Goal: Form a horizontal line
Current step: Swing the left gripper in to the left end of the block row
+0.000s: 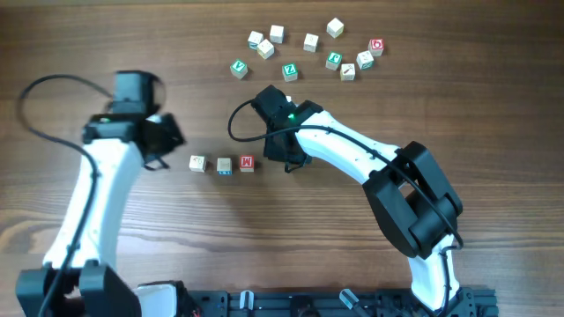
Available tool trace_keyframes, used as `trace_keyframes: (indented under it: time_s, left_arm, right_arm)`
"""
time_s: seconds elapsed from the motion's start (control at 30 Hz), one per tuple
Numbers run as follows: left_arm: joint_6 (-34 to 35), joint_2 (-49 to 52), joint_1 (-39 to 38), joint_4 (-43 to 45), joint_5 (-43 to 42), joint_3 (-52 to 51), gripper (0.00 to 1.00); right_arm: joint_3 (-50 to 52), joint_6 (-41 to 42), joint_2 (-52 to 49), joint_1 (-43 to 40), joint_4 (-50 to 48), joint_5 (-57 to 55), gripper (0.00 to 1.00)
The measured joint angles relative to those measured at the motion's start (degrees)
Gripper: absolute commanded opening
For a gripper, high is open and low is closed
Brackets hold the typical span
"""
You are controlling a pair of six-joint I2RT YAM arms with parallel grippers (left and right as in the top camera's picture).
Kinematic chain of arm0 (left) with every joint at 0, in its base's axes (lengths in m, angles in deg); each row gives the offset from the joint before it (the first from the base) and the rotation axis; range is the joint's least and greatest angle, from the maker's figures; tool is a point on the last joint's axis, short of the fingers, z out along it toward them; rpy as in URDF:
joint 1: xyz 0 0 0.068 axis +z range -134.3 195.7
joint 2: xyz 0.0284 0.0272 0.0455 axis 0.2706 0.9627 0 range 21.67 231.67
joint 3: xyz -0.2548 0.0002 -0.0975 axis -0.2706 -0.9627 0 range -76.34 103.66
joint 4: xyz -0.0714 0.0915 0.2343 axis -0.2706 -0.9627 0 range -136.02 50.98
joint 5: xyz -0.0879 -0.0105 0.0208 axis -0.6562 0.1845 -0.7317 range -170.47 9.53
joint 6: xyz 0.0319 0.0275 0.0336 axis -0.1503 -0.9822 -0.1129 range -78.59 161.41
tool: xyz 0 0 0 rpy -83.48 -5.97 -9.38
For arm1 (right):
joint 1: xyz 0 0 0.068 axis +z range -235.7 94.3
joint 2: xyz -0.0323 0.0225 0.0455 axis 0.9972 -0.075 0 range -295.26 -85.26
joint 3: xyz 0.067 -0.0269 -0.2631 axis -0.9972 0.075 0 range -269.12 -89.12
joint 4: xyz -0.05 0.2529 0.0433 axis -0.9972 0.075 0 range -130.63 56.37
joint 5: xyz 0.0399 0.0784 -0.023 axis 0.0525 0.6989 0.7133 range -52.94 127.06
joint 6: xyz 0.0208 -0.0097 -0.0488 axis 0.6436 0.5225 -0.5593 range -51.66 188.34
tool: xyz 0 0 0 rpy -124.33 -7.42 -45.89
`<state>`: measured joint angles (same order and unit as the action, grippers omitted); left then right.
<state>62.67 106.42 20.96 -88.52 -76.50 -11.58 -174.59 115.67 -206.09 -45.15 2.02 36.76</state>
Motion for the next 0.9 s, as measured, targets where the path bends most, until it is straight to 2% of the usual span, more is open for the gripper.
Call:
trace_keyframes:
  time_s: [0.1, 0.23, 0.33, 0.37, 0.4, 0.5, 0.6, 0.67, 0.7, 0.9]
  left_arm:
    - [1.99, 0.74, 8.9, 2.1, -1.36, 4.5, 0.04]
    - [1.66, 0.79, 18.08, 2.91, -2.75, 17.22, 0.04]
    - [0.39, 1.4, 28.57, -1.88, -10.01, 20.74, 0.04]
    - [0.04, 1.79, 29.73, -2.97, -11.56, 20.76, 0.04]
    - [-3.67, 4.39, 31.93, -5.6, -17.53, 20.22, 0.04]
    - [-10.14, 9.42, 30.8, -5.62, -23.85, 15.43, 0.04]
    - [-14.29, 12.04, 26.49, 1.16, -27.61, 6.16, 0.04]
    - [-16.76, 12.24, 23.69, 5.68, -29.03, 1.07, 0.04]
    - [-18.82, 12.22, 22.16, 8.87, -29.83, -1.92, 0.04]
    - [-27.1, 12.22, 19.85, 19.04, -30.88, -11.08, 0.04]
  right_arm:
    - [0.0, -0.02, 0.0, 0.0, -0.04, 0.0, 0.19]
    - [0.0, 0.0, 0.0, 0.0, 0.0, 0.02, 0.2]
    - [0.0, -0.02, 0.0, 0.0, -0.22, 0.0, 0.2]
    - [0.0, 0.0, 0.0, 0.0, -0.5, -0.02, 0.2]
    - [0.0, 0.0, 0.0, 0.0, -0.68, 0.0, 0.2]
    - [0.0, -0.02, 0.0, 0.0, -0.66, 0.0, 0.2]
    - [0.0, 0.0, 0.0, 0.0, -0.61, 0.02, 0.2]
    - [0.0, 0.0, 0.0, 0.0, 0.22, 0.02, 0.2]
    - [0.0, 0.0, 0.0, 0.0, 0.85, 0.0, 0.25]
    - [0.0, 0.2, 0.0, 0.0, 1.95, 1.42, 0.23]
